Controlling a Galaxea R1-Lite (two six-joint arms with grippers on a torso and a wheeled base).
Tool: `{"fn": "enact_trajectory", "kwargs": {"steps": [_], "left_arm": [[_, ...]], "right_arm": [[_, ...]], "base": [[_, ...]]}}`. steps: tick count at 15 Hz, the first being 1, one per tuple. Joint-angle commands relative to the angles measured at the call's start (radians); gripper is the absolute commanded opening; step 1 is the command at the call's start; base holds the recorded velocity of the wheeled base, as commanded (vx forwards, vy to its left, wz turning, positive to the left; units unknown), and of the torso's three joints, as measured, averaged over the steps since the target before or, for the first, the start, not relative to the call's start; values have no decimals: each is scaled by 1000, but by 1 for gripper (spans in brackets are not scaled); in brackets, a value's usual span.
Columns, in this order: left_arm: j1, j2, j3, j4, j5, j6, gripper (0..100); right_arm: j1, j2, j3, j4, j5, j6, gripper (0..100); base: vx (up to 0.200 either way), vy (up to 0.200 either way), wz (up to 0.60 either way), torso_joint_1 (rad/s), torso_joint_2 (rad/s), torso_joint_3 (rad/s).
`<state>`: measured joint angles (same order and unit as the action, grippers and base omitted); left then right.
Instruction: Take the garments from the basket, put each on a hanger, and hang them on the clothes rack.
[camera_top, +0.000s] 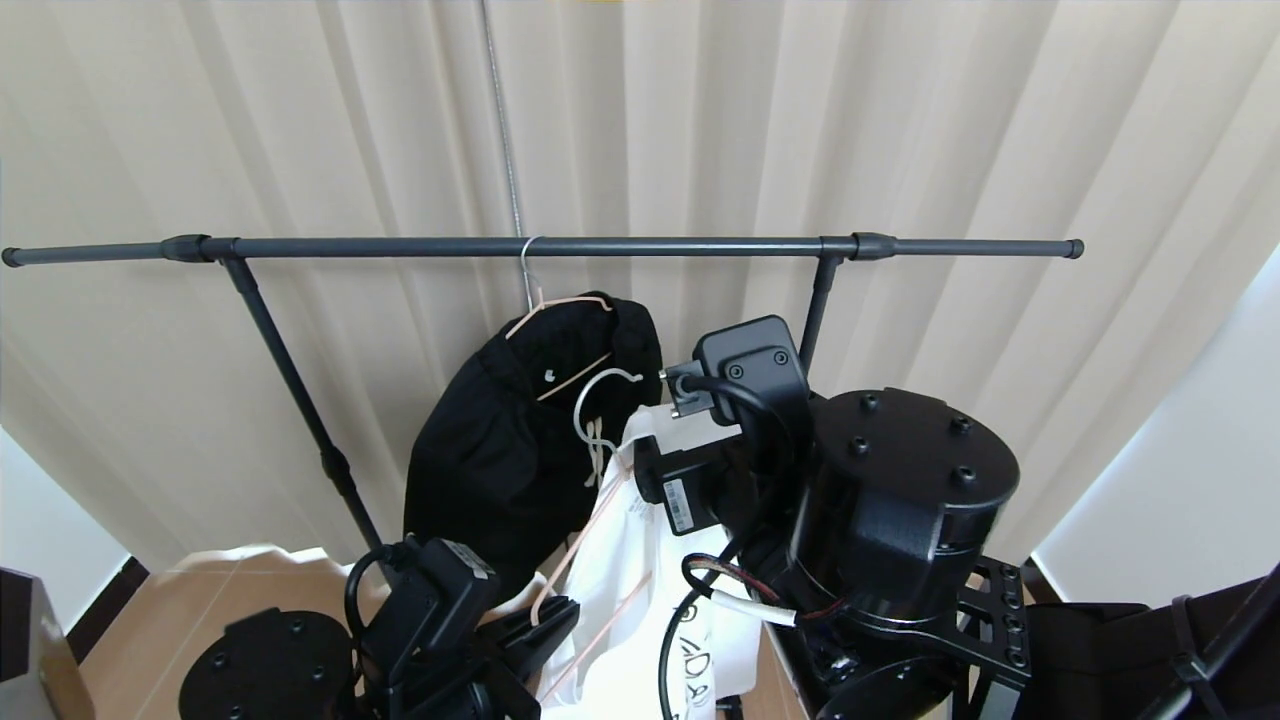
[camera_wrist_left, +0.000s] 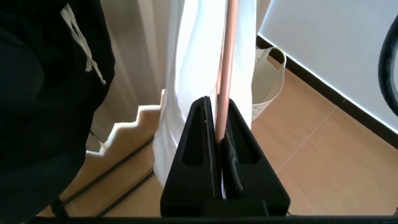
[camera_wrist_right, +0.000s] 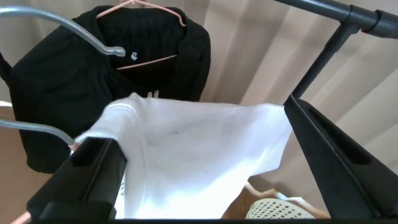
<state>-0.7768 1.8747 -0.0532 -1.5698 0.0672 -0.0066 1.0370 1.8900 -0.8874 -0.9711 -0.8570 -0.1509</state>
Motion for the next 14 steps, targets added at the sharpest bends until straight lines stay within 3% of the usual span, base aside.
{"fn": "enact_trajectory", "kwargs": {"steps": [1,3,14], "left_arm": [[-1,-8,4,-1,0,0,0],[-2,-9,3,-1,0,0,0],[34,-14,-25,-1,20,-9,0]], "right_arm": [[-6,1,-10,-5,-2,1,100],[-9,9,-31,-51,-4,-1,100],[-3,14,-15,-51,-5,-3,100]], "base": [[0,0,0,0,0,0],[0,0,0,0,0,0],[0,0,0,0,0,0]]}}
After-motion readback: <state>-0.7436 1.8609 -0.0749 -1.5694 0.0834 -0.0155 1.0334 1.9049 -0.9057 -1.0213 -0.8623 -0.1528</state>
